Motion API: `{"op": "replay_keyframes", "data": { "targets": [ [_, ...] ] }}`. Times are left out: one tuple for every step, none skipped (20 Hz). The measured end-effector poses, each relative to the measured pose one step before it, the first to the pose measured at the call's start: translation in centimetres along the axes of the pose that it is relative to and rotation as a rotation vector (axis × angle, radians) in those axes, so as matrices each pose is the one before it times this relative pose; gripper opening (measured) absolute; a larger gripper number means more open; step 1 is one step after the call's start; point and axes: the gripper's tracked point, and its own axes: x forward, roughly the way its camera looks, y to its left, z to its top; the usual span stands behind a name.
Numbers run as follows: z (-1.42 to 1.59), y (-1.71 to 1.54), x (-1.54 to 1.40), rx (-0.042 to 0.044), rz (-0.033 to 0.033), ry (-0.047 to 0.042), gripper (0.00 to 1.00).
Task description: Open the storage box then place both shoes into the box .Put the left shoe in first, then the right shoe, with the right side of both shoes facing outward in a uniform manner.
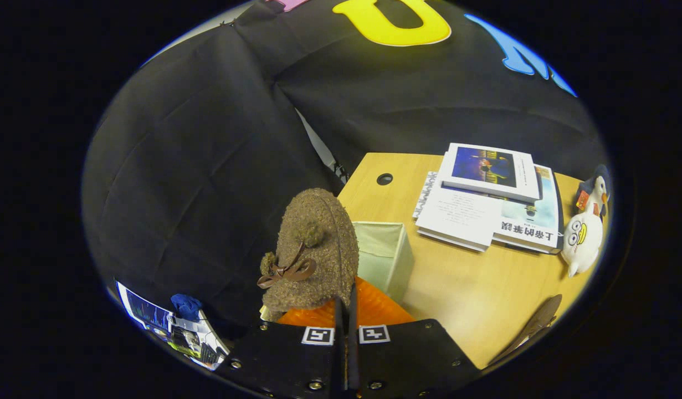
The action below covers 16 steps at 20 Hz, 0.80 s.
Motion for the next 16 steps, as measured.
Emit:
{"op": "replay_keyframes", "data": {
  "targets": [
    [-0.242, 0.280, 0.671, -0.00819, -0.00163, 0.01451, 0.02],
    [-0.058, 0.542, 0.743, -0.00122, 0.00357, 0.01102, 0.02],
    [-0.158, 0.410, 0.588, 0.00288, 0.00707, 0.01105, 0.02],
    [-0.258, 0.313, 0.697, 0.00170, 0.00408, 0.01221, 0.02],
    [-0.008, 0.177, 0.691, -0.00321, 0.00036, 0.01141, 0.02],
    [-0.105, 0.100, 0.593, -0.00569, -0.00330, 0.00803, 0.02],
    [-0.029, 0.032, 0.576, -0.00549, -0.00557, 0.00506, 0.02],
    [-0.031, 0.137, 0.651, -0.00085, -0.00656, 0.00627, 0.02],
    [-0.095, -0.131, 0.516, 0.00505, -0.00915, 0.00924, 0.02],
    [-0.322, -0.172, 0.568, 0.01123, -0.01341, 0.01108, 0.02],
    [-0.148, -0.139, 0.510, 0.00504, -0.00808, 0.00834, 0.02],
    [-0.166, -0.112, 0.444, 0.00046, -0.00647, 0.00501, 0.02],
    [-0.016, -0.150, 0.509, -0.00203, -0.00858, 0.00442, 0.02],
    [-0.110, 0.042, 0.171, -0.00237, 0.00258, 0.00447, 0.02],
    [-0.075, 0.123, 0.185, 0.00266, 0.00785, 0.00488, 0.06],
    [-0.188, 0.358, 0.756, 0.00145, 0.01317, -0.00008, 0.09]
  ]
}}
